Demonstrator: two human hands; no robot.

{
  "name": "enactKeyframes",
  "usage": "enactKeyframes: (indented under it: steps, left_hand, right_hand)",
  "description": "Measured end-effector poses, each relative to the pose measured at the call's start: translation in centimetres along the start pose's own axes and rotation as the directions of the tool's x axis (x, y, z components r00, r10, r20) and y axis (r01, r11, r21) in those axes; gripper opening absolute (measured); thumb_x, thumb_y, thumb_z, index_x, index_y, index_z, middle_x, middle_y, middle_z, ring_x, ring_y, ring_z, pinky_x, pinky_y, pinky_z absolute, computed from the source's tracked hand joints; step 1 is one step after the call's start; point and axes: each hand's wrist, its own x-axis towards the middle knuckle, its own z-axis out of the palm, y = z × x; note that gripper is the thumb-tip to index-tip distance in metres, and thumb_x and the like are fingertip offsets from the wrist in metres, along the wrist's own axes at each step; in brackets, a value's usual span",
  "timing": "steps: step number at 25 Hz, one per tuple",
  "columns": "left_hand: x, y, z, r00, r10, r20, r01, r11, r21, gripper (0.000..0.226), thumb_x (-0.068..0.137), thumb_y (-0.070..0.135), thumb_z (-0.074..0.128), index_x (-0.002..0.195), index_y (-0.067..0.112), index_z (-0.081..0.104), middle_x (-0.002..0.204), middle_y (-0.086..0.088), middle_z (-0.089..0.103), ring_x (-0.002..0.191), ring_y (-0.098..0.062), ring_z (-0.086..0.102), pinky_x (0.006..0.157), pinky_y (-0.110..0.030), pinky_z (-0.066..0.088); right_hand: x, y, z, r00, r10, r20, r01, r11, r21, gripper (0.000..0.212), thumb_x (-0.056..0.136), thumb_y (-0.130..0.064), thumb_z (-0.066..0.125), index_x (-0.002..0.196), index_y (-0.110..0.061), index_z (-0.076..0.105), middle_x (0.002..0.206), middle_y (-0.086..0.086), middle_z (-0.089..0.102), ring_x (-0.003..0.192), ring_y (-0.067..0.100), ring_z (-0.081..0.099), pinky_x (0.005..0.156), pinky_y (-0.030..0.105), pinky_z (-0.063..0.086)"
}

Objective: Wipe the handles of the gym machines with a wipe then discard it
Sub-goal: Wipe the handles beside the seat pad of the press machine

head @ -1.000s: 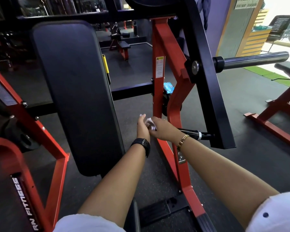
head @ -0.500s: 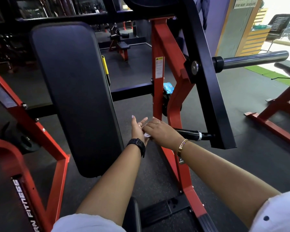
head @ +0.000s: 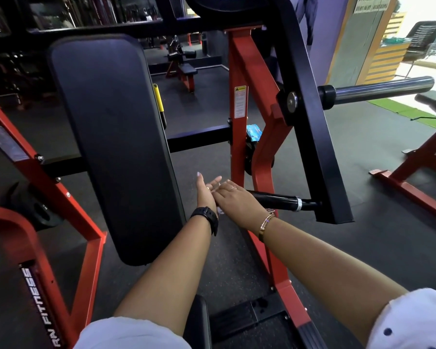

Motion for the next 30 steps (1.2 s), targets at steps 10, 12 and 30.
enactKeyframes:
  steps: [10,12,30]
  left_hand:
    - [0.1,-0.8,1.1,0.976,0.181,0.118,-0.200,0.964,0.177,0.031,0.100,0.010,0.040,0.123,-0.004,0.056,0.112,-0.021,0.064,0.080,-0.016,0.066,0.074,-0.024,0.053]
    - [0.0,-1.2,1.2,0.961,0.234,0.150,-0.269,0.920,0.285,0.031,0.097,-0.003,0.038,0.123,-0.005,0.055,0.122,-0.024,0.060,0.092,-0.015,0.064,0.077,-0.018,0.049]
    - [0.0,-2.9,0.4,0.738,0.410,0.536,-0.631,0.138,0.763,0.045,0.104,0.029,0.027,0.148,0.022,0.031,0.156,0.006,0.022,0.146,-0.008,-0.001,0.106,-0.026,-0.001]
  right_hand:
    - [-6.0,2.6,1.5,0.949,0.144,-0.280,-0.094,0.978,0.185,0.053,0.078,0.007,0.044,0.128,-0.004,0.056,0.129,0.012,0.059,0.123,0.027,0.053,0.112,0.042,0.031]
    - [-6.2,2.9,1.8,0.857,0.479,-0.192,-0.411,0.859,0.306,0.038,0.082,0.003,0.047,0.118,-0.005,0.059,0.119,0.014,0.063,0.116,0.029,0.057,0.116,0.040,0.025]
    - [-7.2,2.8,2.2,0.594,0.775,-0.216,-0.707,0.631,0.320,0.017,0.092,-0.012,0.056,0.100,-0.005,0.069,0.106,0.021,0.059,0.100,0.041,0.054,0.089,0.051,0.046]
